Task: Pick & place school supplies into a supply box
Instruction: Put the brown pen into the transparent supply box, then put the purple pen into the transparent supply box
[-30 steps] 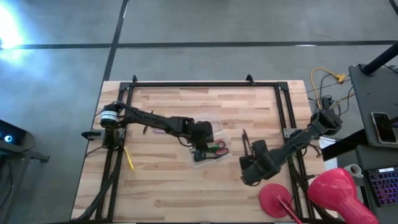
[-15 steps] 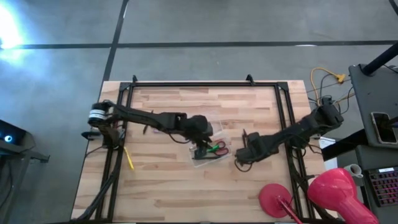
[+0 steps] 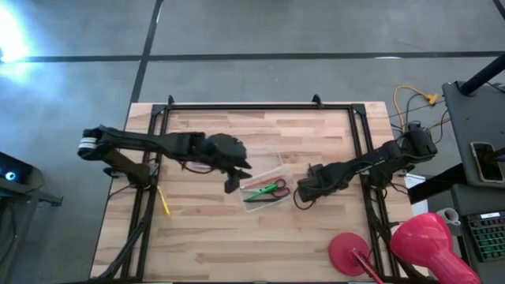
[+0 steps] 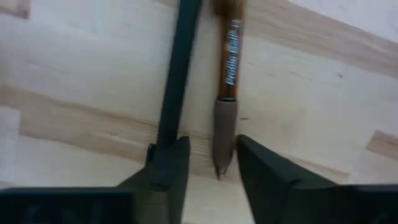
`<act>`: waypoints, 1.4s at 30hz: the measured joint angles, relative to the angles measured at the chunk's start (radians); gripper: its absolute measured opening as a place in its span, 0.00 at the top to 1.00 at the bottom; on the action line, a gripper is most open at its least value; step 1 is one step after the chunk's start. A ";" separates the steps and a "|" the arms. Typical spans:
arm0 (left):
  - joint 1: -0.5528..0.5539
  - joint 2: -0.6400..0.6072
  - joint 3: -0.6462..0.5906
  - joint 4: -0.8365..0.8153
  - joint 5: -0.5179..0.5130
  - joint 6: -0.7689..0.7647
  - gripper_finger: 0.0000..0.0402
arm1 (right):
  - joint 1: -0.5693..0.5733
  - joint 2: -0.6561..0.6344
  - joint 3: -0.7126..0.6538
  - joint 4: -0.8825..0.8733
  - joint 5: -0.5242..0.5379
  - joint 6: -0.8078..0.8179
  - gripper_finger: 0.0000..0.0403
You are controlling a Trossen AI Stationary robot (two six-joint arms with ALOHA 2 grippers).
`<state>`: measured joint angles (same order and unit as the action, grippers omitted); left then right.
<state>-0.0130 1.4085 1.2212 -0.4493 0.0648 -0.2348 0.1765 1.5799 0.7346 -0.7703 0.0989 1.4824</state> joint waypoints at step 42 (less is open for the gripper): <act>0.163 -0.510 -0.747 -0.052 -0.141 -0.253 0.64 | -0.040 0.410 0.787 -0.160 -0.021 -0.917 0.68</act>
<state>0.1502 0.8982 0.4746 -0.5017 -0.0767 -0.4879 0.1363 1.9894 1.5219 -0.9304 0.0782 0.5658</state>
